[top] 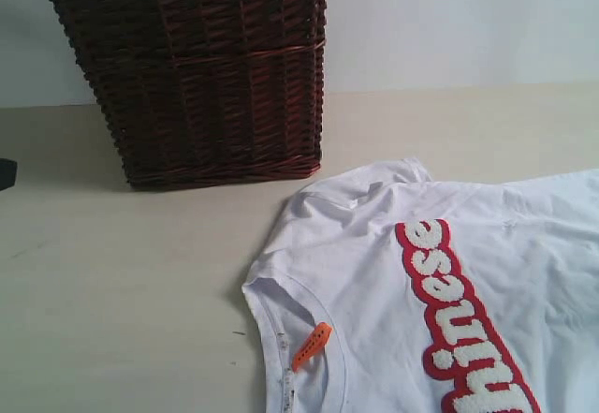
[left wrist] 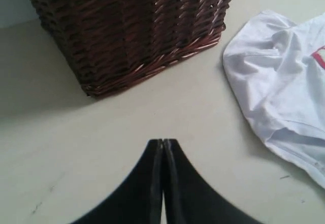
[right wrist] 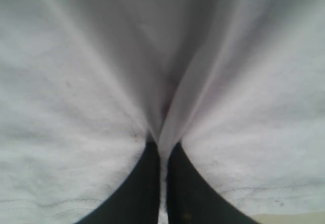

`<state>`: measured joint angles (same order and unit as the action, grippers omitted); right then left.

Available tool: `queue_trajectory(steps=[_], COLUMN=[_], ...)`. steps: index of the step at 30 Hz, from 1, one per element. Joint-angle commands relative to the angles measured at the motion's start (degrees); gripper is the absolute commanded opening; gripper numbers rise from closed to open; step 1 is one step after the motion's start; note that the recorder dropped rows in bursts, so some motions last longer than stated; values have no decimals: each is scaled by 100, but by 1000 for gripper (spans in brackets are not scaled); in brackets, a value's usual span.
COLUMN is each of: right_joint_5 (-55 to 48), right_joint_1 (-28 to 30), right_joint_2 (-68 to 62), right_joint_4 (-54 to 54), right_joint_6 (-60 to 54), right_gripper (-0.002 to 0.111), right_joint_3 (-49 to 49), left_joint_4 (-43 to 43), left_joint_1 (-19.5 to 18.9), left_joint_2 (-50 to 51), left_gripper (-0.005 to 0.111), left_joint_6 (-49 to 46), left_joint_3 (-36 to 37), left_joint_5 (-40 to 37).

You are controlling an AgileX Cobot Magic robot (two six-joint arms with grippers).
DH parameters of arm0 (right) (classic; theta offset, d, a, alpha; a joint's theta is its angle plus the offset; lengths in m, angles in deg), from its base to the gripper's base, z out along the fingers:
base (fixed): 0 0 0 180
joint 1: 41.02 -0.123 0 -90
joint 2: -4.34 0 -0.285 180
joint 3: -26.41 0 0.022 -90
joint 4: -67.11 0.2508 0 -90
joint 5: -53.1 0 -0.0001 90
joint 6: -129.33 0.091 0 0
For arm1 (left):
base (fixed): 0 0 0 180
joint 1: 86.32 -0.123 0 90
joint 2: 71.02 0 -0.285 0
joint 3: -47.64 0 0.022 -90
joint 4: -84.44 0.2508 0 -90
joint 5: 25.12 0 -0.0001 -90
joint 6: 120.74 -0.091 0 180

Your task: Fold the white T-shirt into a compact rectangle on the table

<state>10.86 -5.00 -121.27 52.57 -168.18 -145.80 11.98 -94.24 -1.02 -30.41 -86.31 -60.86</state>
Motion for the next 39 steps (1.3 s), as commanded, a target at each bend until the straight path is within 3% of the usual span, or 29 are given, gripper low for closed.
queue_trajectory(steps=[1, 13, 16, 17, 19, 21, 23, 26, 27, 35, 39], right_joint_5=[-300, -300, -300, -300, -300, -300, -300, -300, -300, -300, -300], right_joint_1=[35, 35, 35, 35, 35, 35, 35, 35, 35, 35, 35], right_joint_2=[-213, -213, -213, -213, -213, -213, -213, -213, -213, -213, -213], right_joint_4=[67, 67, 67, 67, 67, 67, 67, 67, 67, 67, 67], right_joint_6=[-23, -23, -34, -34, -23, -23, -33, -23, -23, -34, -34], right_gripper=[0, 0, 0, 0, 0, 0, 0, 0, 0, 0, 0], right_joint_3=[106, 106, 106, 106, 106, 106, 106, 106, 106, 106, 106], left_joint_4=[195, -75, -301, -641, -1238, -1189, -815, -595, -611, -220, 162], left_joint_1=[-19, -8, -8, -8, -8, 67, 383, 1166, 1335, 3375, 3991], left_joint_2=[27, 27, 51, 144, 466, 901, 1307, 1784, 1875, 2463, 2685], left_gripper=[0, 0, 0, 0, 1, 10, 31, 77, 84, 87, 87], left_joint_6=[-35, 12, -375, -999, -2572, -3059, -3011, -3047, -3047, -2979, -1985], left_joint_3=[-45, -45, -45, -45, -45, -67, -67, -67, -82, -332, -791], left_joint_5=[15, 91, 125, 49, -798, -2060, -2598, -2334, -2198, -419, -77])
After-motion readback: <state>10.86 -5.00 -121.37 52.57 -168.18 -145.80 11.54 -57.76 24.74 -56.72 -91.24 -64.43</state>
